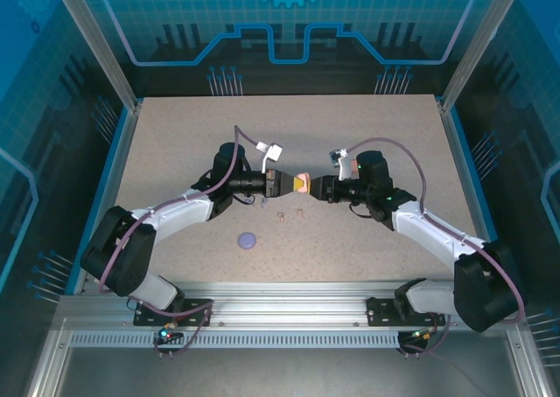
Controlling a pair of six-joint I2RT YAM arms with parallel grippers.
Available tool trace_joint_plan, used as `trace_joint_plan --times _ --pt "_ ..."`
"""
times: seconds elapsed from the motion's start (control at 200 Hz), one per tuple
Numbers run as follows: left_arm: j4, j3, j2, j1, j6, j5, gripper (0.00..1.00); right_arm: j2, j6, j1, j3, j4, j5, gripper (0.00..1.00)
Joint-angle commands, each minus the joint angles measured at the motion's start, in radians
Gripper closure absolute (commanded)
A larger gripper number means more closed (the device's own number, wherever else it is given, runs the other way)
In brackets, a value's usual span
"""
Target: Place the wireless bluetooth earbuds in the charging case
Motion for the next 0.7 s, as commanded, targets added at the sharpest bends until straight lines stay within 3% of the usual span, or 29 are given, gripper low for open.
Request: trace_joint_plan --times 0.0,0.295,0.5,0.57,0.695 --pt "0.039 0.020 0.002 -0.003 -0.012 0.037 1.00 0.021 -0.002 0.011 0.032 0.013 -0.012 0.68" --pt "0.043 0.012 0.009 -0.003 -0.015 0.036 1.00 0.029 -0.010 0.018 0.063 0.007 -0.023 1.00" --pt "0.036 0.012 0.016 -0.003 -0.014 0.022 1.00 0.024 -0.024 0.020 0.074 -0.027 -0.010 1.00" --pt "0.022 0.013 0.012 -0.003 -0.006 -0.003 0.70 0.020 -0.028 0.021 0.079 -0.055 0.016 1.00" --pt "-0.021 0.026 -0.006 0.003 0.016 -0.041 0.33 0.015 -0.054 0.021 0.106 -0.154 0.088 1.00"
